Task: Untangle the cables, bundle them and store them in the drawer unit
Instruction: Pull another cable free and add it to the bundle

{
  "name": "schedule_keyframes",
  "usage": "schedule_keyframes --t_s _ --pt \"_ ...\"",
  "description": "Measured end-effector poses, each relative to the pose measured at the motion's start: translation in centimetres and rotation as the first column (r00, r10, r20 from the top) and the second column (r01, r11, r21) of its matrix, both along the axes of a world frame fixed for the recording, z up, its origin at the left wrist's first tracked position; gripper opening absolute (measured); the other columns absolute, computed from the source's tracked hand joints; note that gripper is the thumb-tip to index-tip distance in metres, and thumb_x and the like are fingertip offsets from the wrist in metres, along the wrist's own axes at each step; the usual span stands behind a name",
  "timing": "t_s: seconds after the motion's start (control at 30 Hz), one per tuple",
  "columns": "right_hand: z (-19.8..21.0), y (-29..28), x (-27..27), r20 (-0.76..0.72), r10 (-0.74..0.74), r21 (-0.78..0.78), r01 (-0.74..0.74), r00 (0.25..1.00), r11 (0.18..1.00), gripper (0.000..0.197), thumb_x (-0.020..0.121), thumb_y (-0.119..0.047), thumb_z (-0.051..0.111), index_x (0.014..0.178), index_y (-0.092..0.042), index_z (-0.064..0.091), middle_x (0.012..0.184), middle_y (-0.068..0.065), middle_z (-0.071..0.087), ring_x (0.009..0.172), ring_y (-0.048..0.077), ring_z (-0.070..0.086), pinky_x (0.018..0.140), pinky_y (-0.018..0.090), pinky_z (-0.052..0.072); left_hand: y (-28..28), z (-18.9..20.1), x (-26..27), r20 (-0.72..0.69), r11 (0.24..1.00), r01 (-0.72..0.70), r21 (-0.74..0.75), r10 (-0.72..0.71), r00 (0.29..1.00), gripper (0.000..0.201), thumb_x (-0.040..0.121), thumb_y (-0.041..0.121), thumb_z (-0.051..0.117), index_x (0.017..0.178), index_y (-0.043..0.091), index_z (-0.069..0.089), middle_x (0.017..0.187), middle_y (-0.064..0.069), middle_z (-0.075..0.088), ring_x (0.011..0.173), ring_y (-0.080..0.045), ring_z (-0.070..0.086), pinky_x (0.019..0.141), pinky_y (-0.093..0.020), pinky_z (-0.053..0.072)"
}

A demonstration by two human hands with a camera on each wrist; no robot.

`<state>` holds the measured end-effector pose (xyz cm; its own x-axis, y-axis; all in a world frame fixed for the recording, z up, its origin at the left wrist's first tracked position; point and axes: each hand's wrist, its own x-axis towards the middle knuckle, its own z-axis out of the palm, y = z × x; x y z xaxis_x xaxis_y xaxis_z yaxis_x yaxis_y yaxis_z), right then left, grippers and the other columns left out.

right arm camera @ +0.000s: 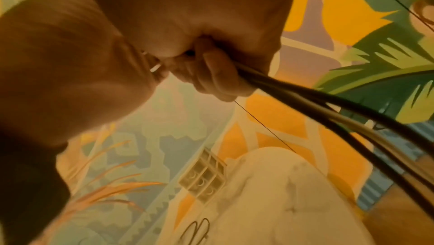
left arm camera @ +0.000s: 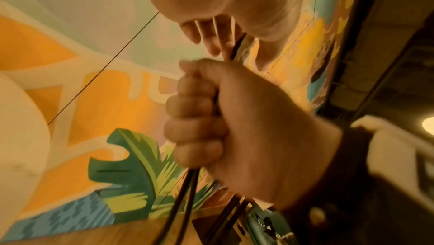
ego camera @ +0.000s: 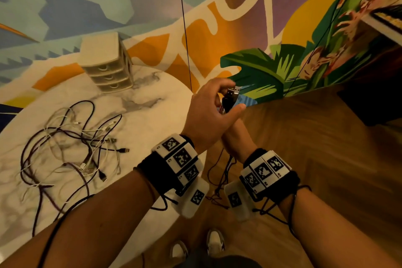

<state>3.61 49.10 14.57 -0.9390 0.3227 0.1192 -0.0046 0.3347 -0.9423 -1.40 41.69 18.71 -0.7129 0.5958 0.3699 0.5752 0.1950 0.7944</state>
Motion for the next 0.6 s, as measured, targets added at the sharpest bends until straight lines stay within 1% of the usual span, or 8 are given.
schedule_keyframes --t_s 0.1,0.2,0.23,0.3,0.4,0.5,0.57,0.6 --pt "0.2 -0.4 0.7 -0.031 -0.016 -0.125 0.012 0.999 0.992 0.032 0.099 -0.004 0.038 0.105 -0.034 0.047 0.098 -0.022 0.050 0.095 -0.008 0.057 0.085 0.014 0.049 0.1 1.0 -0.5 -0.130 0.985 0.065 -0.162 -0.086 0.988 0.054 0.083 0.023 0.067 0.133 0.017 0.046 0.120 0.001 0.057 0.094 -0.002 0.052 0.083 -0.009 0.038" --pt "-0.7 -0.5 0.7 0.064 -0.071 -0.047 0.074 0.995 0.996 0.038 0.096 0.000 0.042 0.086 -0.037 0.047 0.090 -0.004 0.055 0.098 0.027 0.060 0.085 0.047 0.050 0.5 0.7 -0.6 -0.210 0.948 0.056 -0.313 -0.127 0.969 0.040 0.090 0.024 0.056 0.129 0.017 0.050 0.125 -0.001 0.058 0.110 -0.016 0.054 0.089 -0.022 0.039" --pt "-1.0 -0.3 0.6 0.084 -0.086 0.005 0.086 0.993 0.996 0.037 0.095 0.000 0.043 0.081 -0.033 0.048 0.087 -0.002 0.055 0.090 0.022 0.062 0.076 0.045 0.052 0.6 0.5 -0.4 -0.225 0.947 0.052 -0.317 -0.128 0.966 0.030 0.092 0.025 0.053 0.121 0.018 0.054 0.115 -0.001 0.062 0.103 -0.017 0.057 0.083 -0.023 0.040" --pt "-1.2 0.0 0.6 0.140 -0.079 0.045 0.073 0.987 0.996 0.038 0.095 0.000 0.043 0.066 -0.024 0.046 0.067 -0.006 0.052 0.058 0.000 0.057 0.053 0.027 0.043 0.7 -0.1 -0.2 -0.258 0.952 0.044 -0.301 -0.126 0.958 0.015 0.095 0.026 0.049 0.103 0.015 0.055 0.090 0.002 0.061 0.081 -0.018 0.056 0.068 -0.027 0.041" --pt "-1.5 0.2 0.6 0.230 -0.104 0.027 0.100 0.968 0.995 0.044 0.095 -0.001 0.041 0.057 -0.021 0.047 0.051 -0.007 0.046 0.037 0.001 0.048 0.040 0.015 0.031 0.5 -1.0 0.0 -0.293 0.952 0.012 -0.307 -0.106 0.950 0.017 0.098 0.025 0.042 0.092 0.013 0.051 0.075 0.006 0.048 0.066 -0.018 0.047 0.059 -0.032 0.034" --pt "-1.7 0.7 1.2 0.294 -0.119 0.039 0.113 0.948 0.993 0.035 0.096 -0.002 0.043 0.067 -0.015 0.057 0.057 -0.005 0.049 0.042 0.004 0.046 0.044 0.019 0.036 0.4 -1.5 0.3 -0.316 0.942 -0.017 -0.334 -0.095 0.944 0.020 0.099 0.026 0.039 0.094 0.011 0.052 0.078 0.002 0.051 0.065 -0.017 0.044 0.060 -0.029 0.029" --pt "-1.4 0.1 1.0 0.339 -0.160 -0.033 0.182 0.927 0.983 0.017 0.094 0.000 0.045 0.099 -0.001 0.062 0.072 -0.009 0.050 0.061 0.001 0.048 0.059 0.018 0.044 0.3 -1.7 0.9 -0.381 0.940 -0.009 -0.342 -0.130 0.915 0.020 0.098 0.025 0.041 0.095 0.010 0.054 0.082 -0.004 0.057 0.062 -0.018 0.046 0.057 -0.028 0.029" --pt "-1.3 -0.8 0.5 0.366 -0.264 0.006 0.281 0.893 0.960 0.022 0.093 0.001 0.047 0.112 0.004 0.057 0.080 -0.008 0.051 0.071 0.001 0.049 0.070 0.017 0.045 0.3 -1.7 1.2 -0.429 0.940 0.003 -0.340 -0.158 0.889 0.021 0.097 0.025 0.042 0.094 0.010 0.055 0.083 -0.005 0.059 0.059 -0.017 0.047 0.054 -0.026 0.029"
